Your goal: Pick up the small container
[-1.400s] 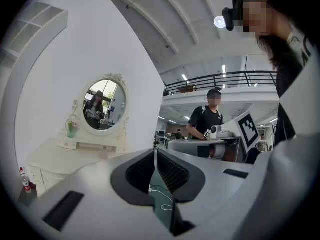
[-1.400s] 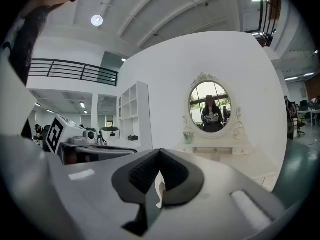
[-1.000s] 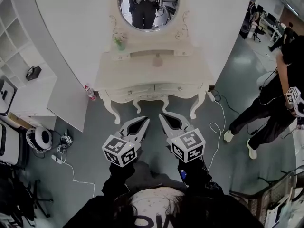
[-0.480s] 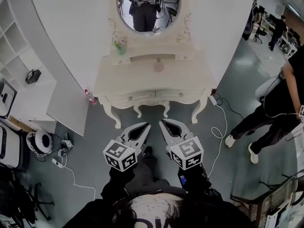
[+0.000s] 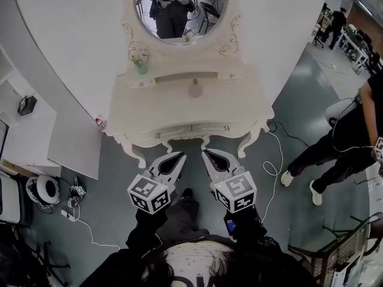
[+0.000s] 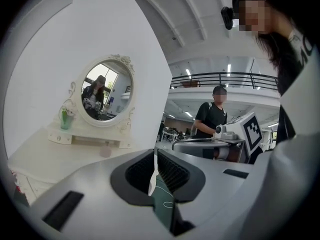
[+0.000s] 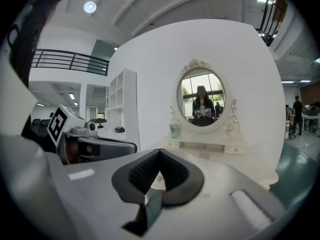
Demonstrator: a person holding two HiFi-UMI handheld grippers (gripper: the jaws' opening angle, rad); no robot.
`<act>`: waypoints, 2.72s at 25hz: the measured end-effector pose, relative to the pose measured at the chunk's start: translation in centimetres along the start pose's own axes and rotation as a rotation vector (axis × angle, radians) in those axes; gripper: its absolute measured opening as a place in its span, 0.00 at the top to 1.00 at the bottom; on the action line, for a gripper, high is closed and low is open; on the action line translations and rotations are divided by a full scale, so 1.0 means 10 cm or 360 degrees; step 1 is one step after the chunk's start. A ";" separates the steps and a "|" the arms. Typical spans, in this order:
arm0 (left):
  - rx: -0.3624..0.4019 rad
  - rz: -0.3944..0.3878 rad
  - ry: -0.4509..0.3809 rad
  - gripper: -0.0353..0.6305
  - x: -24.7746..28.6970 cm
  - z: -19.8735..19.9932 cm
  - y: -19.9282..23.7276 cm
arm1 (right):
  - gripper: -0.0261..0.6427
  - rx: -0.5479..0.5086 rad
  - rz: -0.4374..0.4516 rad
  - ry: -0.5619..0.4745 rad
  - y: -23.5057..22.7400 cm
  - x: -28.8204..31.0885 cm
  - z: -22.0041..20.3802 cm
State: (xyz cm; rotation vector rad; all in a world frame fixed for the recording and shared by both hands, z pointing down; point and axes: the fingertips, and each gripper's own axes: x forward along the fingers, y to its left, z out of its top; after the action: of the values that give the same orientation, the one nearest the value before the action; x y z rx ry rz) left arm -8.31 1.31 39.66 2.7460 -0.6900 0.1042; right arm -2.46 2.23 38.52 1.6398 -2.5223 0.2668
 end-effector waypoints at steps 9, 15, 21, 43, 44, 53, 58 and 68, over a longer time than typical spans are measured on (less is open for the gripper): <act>-0.0017 -0.0051 0.0049 0.95 0.58 0.25 0.82 | 0.95 0.0064 -0.0028 0.0056 -0.48 0.91 0.11; -0.0036 -0.0095 0.0072 0.95 0.91 0.30 1.23 | 0.95 0.0092 -0.0073 0.0073 -0.80 1.33 0.11; -0.0077 -0.0127 0.0117 0.95 1.14 0.27 1.47 | 0.95 0.0105 -0.0092 0.0138 -0.98 1.61 0.07; -0.0128 -0.0053 0.0064 0.95 1.64 0.40 1.92 | 0.95 0.0028 -0.0105 0.0135 -1.68 1.99 0.28; -0.0136 -0.0029 0.0062 0.95 1.67 0.39 1.96 | 0.95 0.0029 -0.0091 0.0141 -1.73 2.03 0.26; -0.0166 0.0154 0.0068 0.95 2.14 0.42 2.17 | 0.95 -0.0021 0.0129 0.0202 -2.17 2.49 0.27; -0.0175 0.0250 0.0104 0.95 2.30 0.38 2.23 | 0.95 -0.0049 0.0222 0.0261 -2.34 2.70 0.16; -0.0202 0.0402 0.0102 0.95 2.44 0.40 2.40 | 0.89 -0.0163 0.0347 0.0398 -2.54 3.02 -0.15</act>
State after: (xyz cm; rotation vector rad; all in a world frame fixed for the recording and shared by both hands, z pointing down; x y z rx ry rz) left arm 1.86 -31.01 46.03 2.5130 -0.9871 0.1960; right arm 8.51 -34.52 48.01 1.2117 -2.4756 0.3343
